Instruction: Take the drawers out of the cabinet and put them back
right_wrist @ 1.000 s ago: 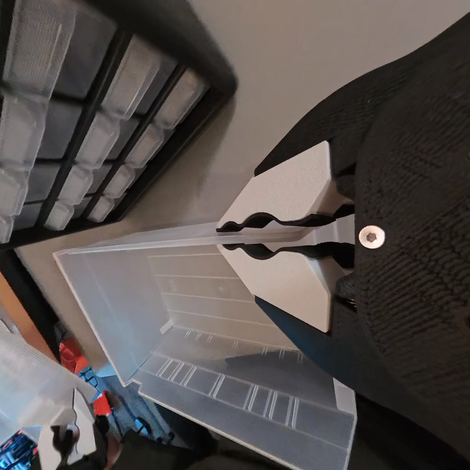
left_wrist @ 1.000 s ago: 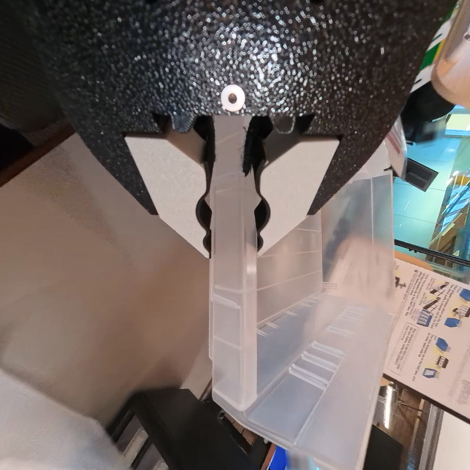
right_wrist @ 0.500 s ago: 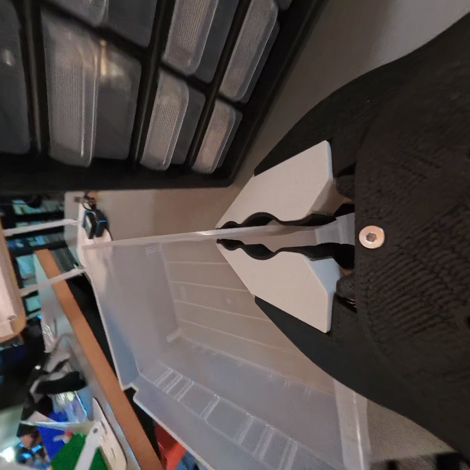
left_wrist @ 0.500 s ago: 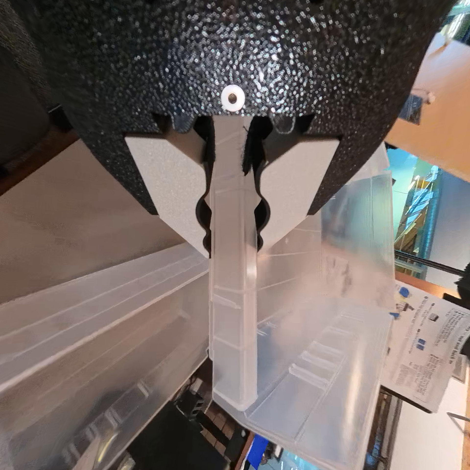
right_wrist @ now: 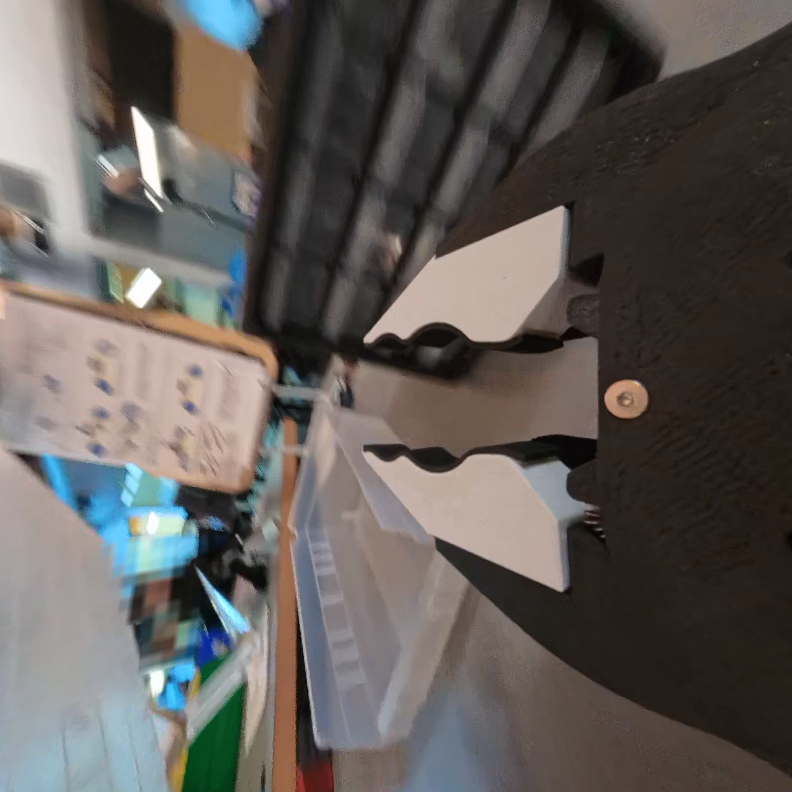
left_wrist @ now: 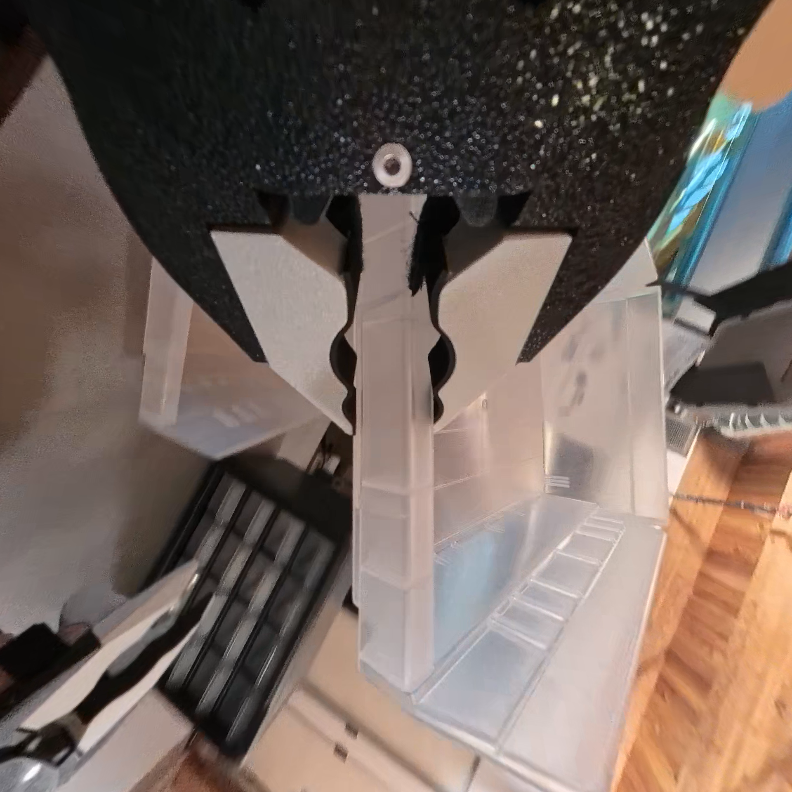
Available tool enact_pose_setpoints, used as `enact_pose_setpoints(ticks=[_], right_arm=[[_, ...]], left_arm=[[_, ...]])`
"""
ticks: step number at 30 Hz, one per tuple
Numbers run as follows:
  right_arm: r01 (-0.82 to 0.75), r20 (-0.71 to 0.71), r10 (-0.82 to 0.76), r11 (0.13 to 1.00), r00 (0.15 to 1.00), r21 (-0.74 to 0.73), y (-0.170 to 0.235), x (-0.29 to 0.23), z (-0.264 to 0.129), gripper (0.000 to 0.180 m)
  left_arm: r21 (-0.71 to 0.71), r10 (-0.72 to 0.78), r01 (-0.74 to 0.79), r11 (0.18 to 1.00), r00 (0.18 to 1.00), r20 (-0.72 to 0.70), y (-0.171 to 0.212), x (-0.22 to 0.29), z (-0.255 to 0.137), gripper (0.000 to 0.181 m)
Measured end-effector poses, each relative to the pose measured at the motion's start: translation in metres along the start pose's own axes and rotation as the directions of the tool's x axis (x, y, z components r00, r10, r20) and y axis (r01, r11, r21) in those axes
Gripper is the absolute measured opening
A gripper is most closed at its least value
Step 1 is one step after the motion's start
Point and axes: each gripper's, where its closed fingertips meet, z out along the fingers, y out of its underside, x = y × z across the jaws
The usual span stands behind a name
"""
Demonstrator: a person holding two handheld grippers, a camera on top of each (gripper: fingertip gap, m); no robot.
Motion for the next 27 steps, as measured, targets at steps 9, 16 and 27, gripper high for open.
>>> enact_pose_setpoints(ticks=[9,16,27], right_arm=[[0.338,-0.721,-0.218,0.941,0.658,0.024,-0.062,0.187,-0.237,0.016],[0.302,-0.938,-0.063,0.952,0.340,0.046,-0.064,0.270,-0.377,0.020],[0.290,-0.984,0.077,0.949,0.163,0.122,-0.066,0.296,-0.475,0.017]], left_arm=[[0.382,-0.050,0.136,0.914,0.973,-0.226,-0.169,0.048,0.103,0.028],[0.522,0.063,0.189,0.832,0.902,-0.428,-0.308,0.134,0.168,0.028],[0.454,0.241,0.143,0.880,0.689,-0.684,-0.382,0.347,0.257,0.028]])
